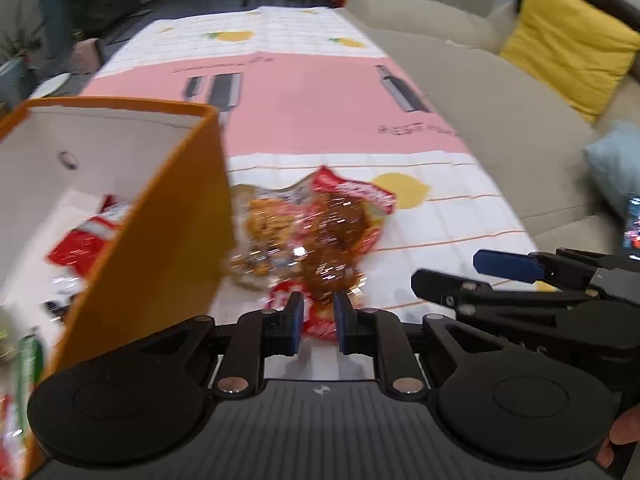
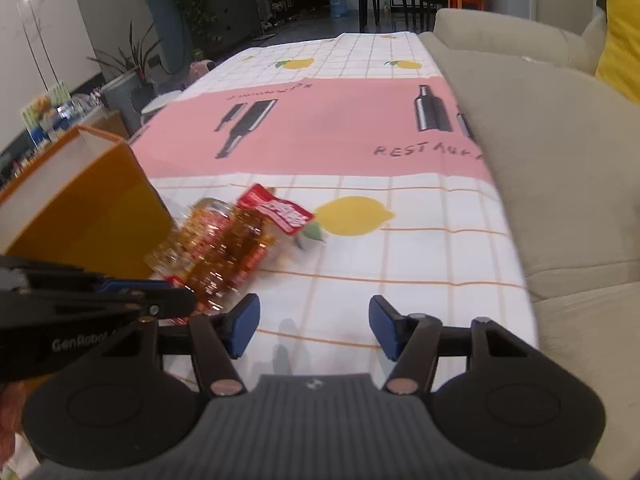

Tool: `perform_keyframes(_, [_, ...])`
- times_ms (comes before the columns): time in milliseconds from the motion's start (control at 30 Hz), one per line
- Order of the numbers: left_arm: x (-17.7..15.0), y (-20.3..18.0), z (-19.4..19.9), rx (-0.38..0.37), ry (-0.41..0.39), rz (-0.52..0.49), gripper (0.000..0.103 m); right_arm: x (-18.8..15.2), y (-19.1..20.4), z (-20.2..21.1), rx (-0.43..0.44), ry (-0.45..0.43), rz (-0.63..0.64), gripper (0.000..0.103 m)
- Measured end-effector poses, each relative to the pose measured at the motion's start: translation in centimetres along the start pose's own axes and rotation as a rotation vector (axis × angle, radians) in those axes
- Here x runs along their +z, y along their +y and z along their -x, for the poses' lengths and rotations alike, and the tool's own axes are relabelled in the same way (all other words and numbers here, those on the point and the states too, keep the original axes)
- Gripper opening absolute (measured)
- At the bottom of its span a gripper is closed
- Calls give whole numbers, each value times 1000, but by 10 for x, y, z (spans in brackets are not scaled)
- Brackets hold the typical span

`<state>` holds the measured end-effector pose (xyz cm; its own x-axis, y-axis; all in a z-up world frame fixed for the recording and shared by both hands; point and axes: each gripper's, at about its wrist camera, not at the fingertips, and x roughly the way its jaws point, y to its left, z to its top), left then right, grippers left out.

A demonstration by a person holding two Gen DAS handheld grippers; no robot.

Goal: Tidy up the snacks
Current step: 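Grasp the braised duck-neck packet with the right tool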

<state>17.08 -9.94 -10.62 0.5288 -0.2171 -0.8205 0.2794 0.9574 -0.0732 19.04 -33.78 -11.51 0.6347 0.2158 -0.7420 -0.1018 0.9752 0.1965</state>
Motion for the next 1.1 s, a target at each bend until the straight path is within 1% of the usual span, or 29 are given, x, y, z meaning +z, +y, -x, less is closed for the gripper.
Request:
perform_keyframes(133, [-3, 4, 5, 98, 24, 29, 22, 7, 11, -9, 36, -2, -44, 63])
perform_keyframes(167, [-6, 6, 6, 111, 33, 43, 25, 9, 14, -12, 40, -1, -53, 69])
perform_keyframes(233, [-9, 10, 9, 124, 44, 58, 28, 12, 18, -18, 70, -3, -78, 76])
perform_keyframes(300, [-11, 11, 9, 137, 54, 60, 32, 14, 24, -23, 115, -6, -98, 77])
perform_keyframes(500, [-14, 16, 7, 138, 81, 100, 33, 23, 41, -51, 109, 29, -111, 77])
perform_keyframes(533, [-14, 17, 7, 137, 81, 105, 33, 24, 42, -55, 107, 31, -116, 75])
perform_keyframes(600, [-13, 17, 6, 127, 81, 115, 33, 25, 44, -61, 95, 39, -112, 62])
perform_keyframes(633, [-12, 17, 5, 124, 78, 118, 33, 26, 43, -62, 83, 45, -105, 52])
perform_keyframes(700, [-12, 16, 5, 113, 63, 115, 35, 26, 40, -60, 86, 46, -96, 41])
perform_keyframes(733, [-12, 16, 5, 104, 56, 112, 36, 26, 38, -59, 90, 54, -97, 39])
perform_keyframes(800, [-11, 15, 4, 88, 42, 109, 40, 24, 34, -55, 77, 56, -77, 38])
perform_keyframes(933, [-4, 12, 2, 63, 9, 106, 45, 21, 21, -46, 23, 68, -26, 37])
perform_keyframes(1000, [-1, 9, -1, 55, -6, 107, 52, 19, 11, -41, 7, 77, -14, 37])
perform_keyframes(1033, [2, 7, -4, 51, -14, 108, 54, 18, 6, -38, -4, 83, -11, 35])
perform_keyframes(1100, [7, 1, -8, 49, -33, 106, 66, 16, -2, -33, -30, 91, 8, 35])
